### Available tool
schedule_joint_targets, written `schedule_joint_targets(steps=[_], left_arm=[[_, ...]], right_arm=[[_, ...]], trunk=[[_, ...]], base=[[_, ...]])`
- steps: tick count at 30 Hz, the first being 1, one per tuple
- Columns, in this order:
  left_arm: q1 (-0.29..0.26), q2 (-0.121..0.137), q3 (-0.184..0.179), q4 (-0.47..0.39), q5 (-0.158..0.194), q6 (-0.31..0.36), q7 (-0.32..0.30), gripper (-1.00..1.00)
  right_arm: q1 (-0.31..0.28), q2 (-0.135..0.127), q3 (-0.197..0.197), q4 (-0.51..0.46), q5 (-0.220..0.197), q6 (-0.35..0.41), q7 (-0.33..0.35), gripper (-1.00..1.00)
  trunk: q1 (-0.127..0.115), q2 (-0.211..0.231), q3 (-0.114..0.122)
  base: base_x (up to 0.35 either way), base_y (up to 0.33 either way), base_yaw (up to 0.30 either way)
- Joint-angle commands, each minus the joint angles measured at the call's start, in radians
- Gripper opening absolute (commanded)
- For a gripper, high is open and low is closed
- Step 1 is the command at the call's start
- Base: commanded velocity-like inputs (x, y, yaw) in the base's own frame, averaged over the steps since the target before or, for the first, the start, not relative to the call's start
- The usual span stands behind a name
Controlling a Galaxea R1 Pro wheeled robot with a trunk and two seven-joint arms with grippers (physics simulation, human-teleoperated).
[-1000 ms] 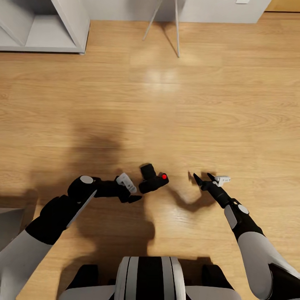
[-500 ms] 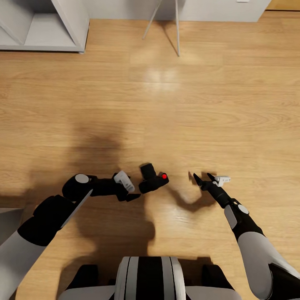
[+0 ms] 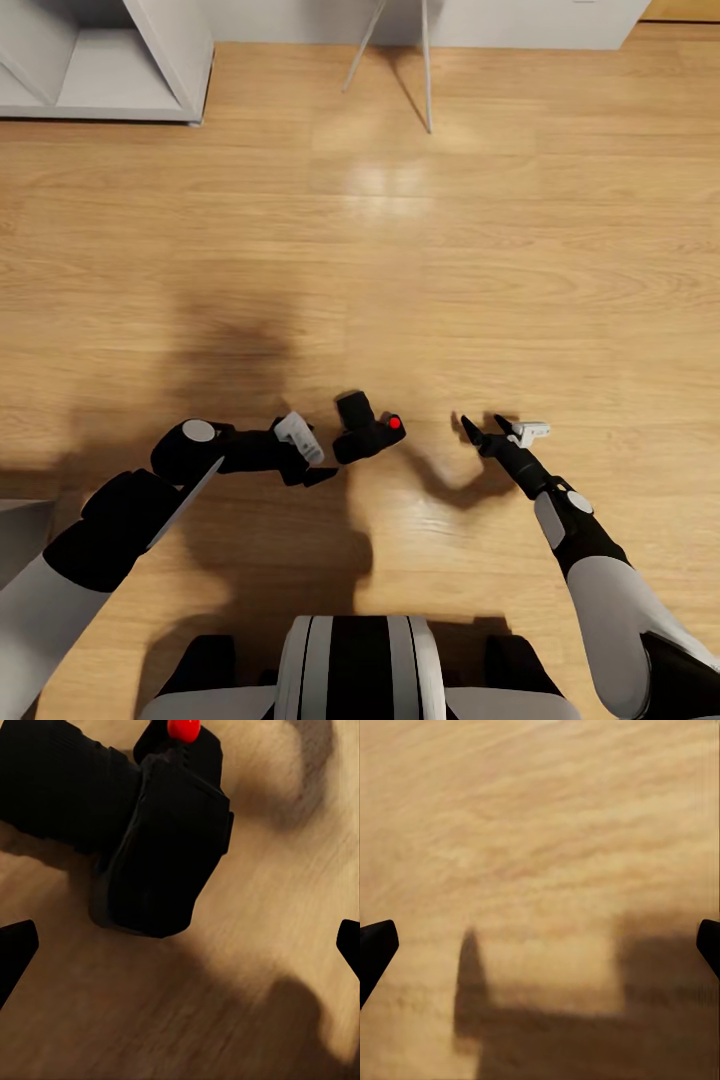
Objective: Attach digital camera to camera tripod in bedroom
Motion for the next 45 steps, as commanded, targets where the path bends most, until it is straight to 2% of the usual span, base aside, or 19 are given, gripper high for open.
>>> schedule_joint_targets(steps=[1,5,18,20,23,30,38,45], left_arm=[[-0.001,0.001,-0.001,-0.001,0.005,0.007,0.001,1.00],[-0.001,0.001,-0.005,0.008,0.005,0.007,0.001,1.00],[-0.001,-0.001,-0.026,0.081,0.005,0.002,0.016,1.00],[-0.001,-0.001,-0.027,0.088,0.005,-0.005,0.033,1.00],[-0.001,-0.001,-0.027,0.090,0.005,-0.012,0.041,1.00],[-0.001,-0.001,-0.028,0.093,0.005,-0.066,0.054,1.00],[-0.001,0.000,-0.027,0.088,0.005,-0.102,0.059,1.00],[-0.001,-0.001,-0.031,0.090,0.005,-0.101,0.061,1.00]], right_arm=[[-0.001,0.000,-0.003,0.002,-0.006,0.001,0.008,1.00],[-0.001,0.014,-0.003,0.002,-0.006,-0.049,0.008,1.00],[-0.001,0.055,-0.002,0.002,-0.007,-0.315,0.006,1.00],[-0.001,0.062,-0.003,0.002,-0.009,-0.384,-0.011,1.00],[-0.001,0.068,-0.003,0.002,-0.010,-0.427,-0.025,1.00],[-0.001,0.086,-0.003,0.013,-0.009,-0.587,-0.090,1.00],[-0.001,0.090,-0.003,0.021,-0.009,-0.633,-0.112,1.00],[-0.001,0.090,-0.003,0.022,-0.009,-0.635,-0.113,1.00]], trunk=[[0.000,0.000,0.000],[0.002,-0.001,0.000],[0.008,-0.004,0.000],[0.009,-0.005,0.000],[0.010,-0.006,0.000],[0.012,-0.006,0.000],[0.012,-0.006,0.000],[0.012,-0.006,0.000]], base=[[0.000,0.000,0.000],[0.000,0.000,0.000],[0.000,0.000,0.000],[0.000,0.000,0.000],[0.000,0.000,0.000],[0.000,0.000,0.000],[0.000,0.000,0.000],[0.000,0.000,0.000]])
